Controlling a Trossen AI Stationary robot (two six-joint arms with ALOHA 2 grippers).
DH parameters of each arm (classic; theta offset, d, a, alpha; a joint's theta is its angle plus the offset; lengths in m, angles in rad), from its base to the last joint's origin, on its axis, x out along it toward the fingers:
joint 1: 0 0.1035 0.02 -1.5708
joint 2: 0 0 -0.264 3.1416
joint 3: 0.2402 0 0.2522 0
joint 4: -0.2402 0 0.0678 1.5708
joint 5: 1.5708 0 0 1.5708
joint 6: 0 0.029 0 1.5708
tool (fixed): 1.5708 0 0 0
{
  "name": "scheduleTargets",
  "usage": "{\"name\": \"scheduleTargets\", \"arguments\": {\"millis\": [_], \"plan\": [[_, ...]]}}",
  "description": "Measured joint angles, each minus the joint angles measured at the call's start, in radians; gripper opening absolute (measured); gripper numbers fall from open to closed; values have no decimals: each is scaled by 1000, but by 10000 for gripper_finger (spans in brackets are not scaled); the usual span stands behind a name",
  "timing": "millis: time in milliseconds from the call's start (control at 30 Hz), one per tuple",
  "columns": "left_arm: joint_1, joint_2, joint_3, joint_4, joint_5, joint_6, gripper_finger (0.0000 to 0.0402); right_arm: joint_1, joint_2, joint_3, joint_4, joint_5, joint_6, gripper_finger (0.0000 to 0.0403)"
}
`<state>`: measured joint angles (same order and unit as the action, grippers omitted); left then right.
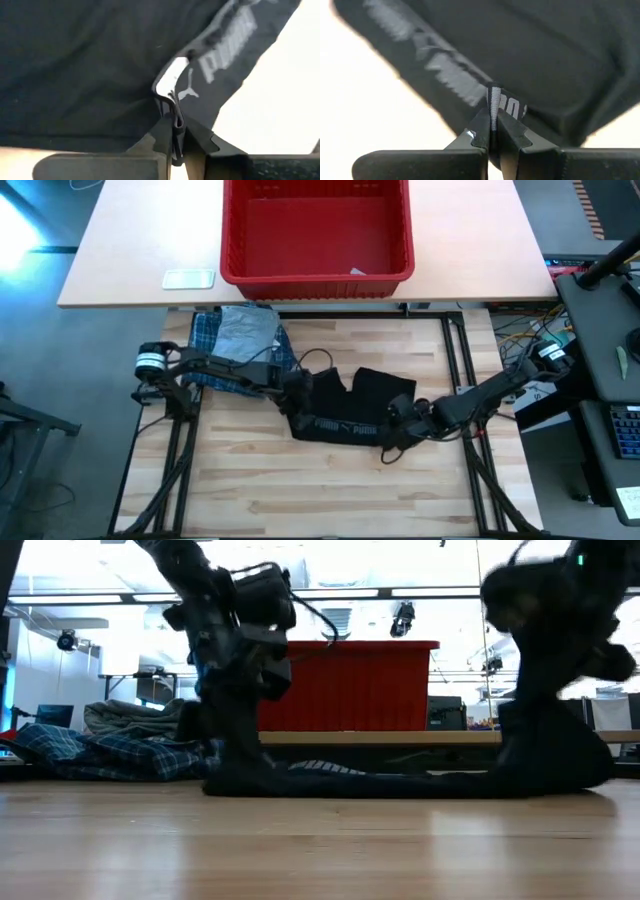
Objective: Fold Laundry from Bin
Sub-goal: Fold the black underwear
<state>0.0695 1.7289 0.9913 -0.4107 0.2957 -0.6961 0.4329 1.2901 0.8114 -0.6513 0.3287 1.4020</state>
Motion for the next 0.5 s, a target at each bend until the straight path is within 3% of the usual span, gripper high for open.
{"name": "scheduleTargets", "arguments": {"millis": [133, 300, 433, 500], "plan": [[-48, -87, 27, -67, -10, 10, 3, 63, -5, 86, 4, 3, -218, 13], [-240, -204, 25, -49, -44, 102, 2, 200, 16, 163, 8, -54, -517, 13], [-416, -185, 6, -32, -169, 128, 16, 274, 82, 166, 19, -121, -589, 37], [-474, -144, 4, -15, -174, 108, 32, 299, 133, 162, 57, -184, -610, 67]]}}
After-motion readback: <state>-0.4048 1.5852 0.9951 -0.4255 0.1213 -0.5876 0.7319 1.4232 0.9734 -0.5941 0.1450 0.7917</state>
